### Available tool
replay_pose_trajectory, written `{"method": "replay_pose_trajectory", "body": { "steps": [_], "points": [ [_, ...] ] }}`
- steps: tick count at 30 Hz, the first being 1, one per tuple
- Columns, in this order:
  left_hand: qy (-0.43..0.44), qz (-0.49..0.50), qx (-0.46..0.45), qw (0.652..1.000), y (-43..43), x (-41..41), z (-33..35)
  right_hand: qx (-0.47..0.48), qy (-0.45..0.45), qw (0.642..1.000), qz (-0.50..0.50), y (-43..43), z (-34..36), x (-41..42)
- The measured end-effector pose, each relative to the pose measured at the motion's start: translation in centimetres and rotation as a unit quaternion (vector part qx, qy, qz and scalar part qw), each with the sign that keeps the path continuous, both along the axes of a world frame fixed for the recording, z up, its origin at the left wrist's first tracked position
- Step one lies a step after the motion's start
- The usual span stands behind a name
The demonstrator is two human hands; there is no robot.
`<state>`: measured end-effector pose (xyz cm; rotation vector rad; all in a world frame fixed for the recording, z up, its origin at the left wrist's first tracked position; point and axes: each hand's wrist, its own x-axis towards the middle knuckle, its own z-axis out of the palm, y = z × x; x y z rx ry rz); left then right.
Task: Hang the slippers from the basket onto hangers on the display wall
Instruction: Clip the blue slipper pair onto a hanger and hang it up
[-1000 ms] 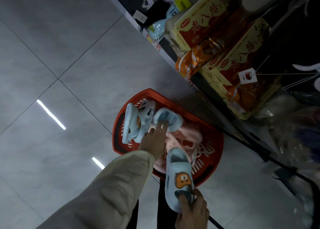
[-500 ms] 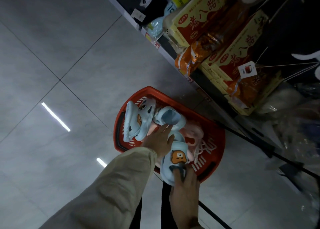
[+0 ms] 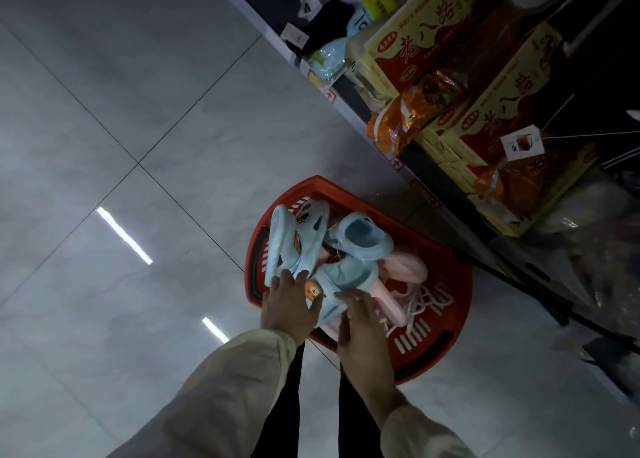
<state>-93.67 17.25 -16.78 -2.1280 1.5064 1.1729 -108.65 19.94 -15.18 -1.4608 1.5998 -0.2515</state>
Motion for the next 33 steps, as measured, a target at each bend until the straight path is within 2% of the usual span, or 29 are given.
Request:
{"method": "replay_pose_trajectory", "body": {
  "steps": [3, 5, 8, 11, 14, 17, 21, 24, 28, 33],
  "points": [
    [0.092, 0.019, 0.053, 0.994, 0.9, -0.9, -0.7, -0.034, 0.080, 0.996, 0.019, -4.0, -1.3, -0.3],
    [0.127, 0.026, 0.080, 0.988, 1.4, -1.7, -1.2, -0.023, 0.139, 0.988, 0.071, -6.9, -2.8, -0.2],
    [0.145, 0.066, 0.085, 0.984, 1.4, -2.6, -1.5, 0.021, 0.175, 0.968, 0.179, -10.5, -5.1, -0.1],
    [0.122, 0.024, 0.093, 0.988, 1.2, -3.0, -1.4, 0.072, 0.210, 0.934, 0.280, -12.3, -5.9, -0.2],
    [0.041, -0.094, 0.083, 0.991, 0.6, -3.0, -1.1, 0.080, 0.261, 0.914, 0.300, -12.7, -5.5, 0.1],
    [0.003, -0.154, 0.100, 0.983, 0.0, -3.5, -1.1, 0.090, 0.275, 0.908, 0.304, -12.8, -5.8, 0.2],
    [-0.009, -0.155, 0.100, 0.983, -0.1, -4.2, -0.4, 0.169, 0.263, 0.916, 0.253, -13.3, -5.3, 0.0],
    [-0.049, -0.154, 0.084, 0.983, 0.6, -4.5, 0.1, 0.170, 0.224, 0.940, 0.191, -11.9, -6.3, 0.1],
    [-0.057, -0.159, 0.056, 0.984, 2.7, -4.7, -0.5, 0.115, 0.149, 0.982, -0.009, -9.4, -7.2, -0.1],
    [-0.081, -0.149, 0.006, 0.986, 3.0, -3.9, -0.1, 0.114, 0.067, 0.977, -0.168, -6.1, -5.9, -1.4]
  ]
}}
